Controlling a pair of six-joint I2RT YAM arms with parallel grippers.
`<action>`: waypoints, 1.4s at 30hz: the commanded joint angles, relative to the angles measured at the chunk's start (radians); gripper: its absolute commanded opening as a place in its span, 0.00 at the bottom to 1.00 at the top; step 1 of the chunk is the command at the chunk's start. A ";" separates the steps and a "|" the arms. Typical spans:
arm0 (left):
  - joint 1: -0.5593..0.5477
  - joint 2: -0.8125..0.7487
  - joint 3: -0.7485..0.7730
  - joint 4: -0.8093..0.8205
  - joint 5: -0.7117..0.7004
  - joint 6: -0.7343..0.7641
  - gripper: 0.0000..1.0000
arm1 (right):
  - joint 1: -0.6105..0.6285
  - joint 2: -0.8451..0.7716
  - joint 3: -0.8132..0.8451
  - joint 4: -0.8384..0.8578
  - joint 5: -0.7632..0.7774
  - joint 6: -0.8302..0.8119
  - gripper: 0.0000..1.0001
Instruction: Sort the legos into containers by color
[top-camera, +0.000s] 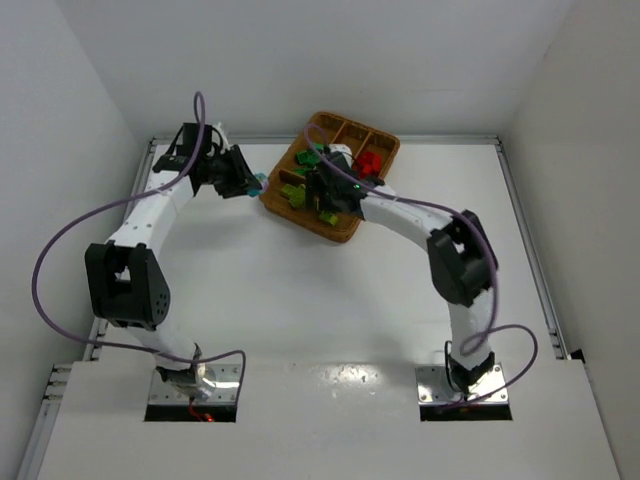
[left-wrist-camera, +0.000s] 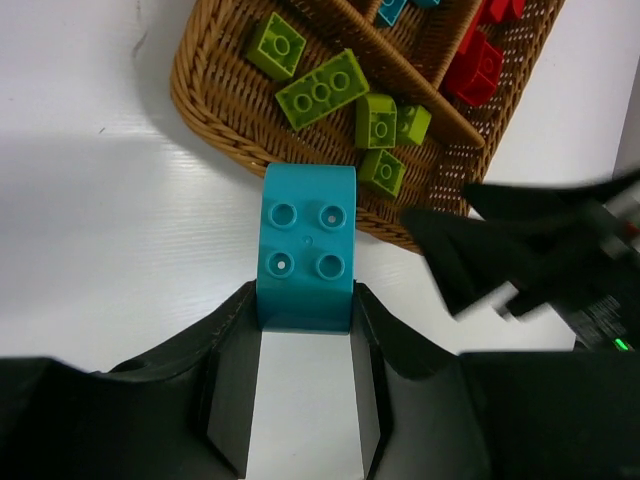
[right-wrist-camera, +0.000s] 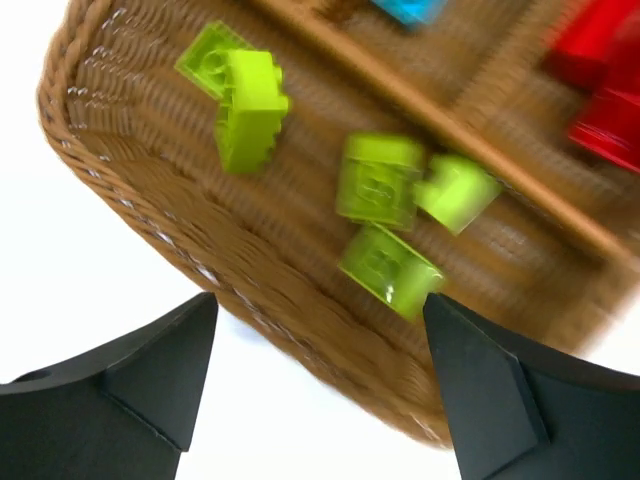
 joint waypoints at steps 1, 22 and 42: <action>-0.024 0.022 0.055 -0.001 -0.017 -0.010 0.00 | -0.011 -0.268 -0.219 0.167 0.188 0.052 0.83; -0.262 0.838 0.971 0.184 -0.029 -0.056 0.08 | -0.069 -1.105 -0.807 -0.186 0.333 0.262 0.89; -0.236 0.245 0.409 0.120 -0.018 0.122 1.00 | -0.069 -1.007 -0.743 -0.330 0.386 0.328 0.99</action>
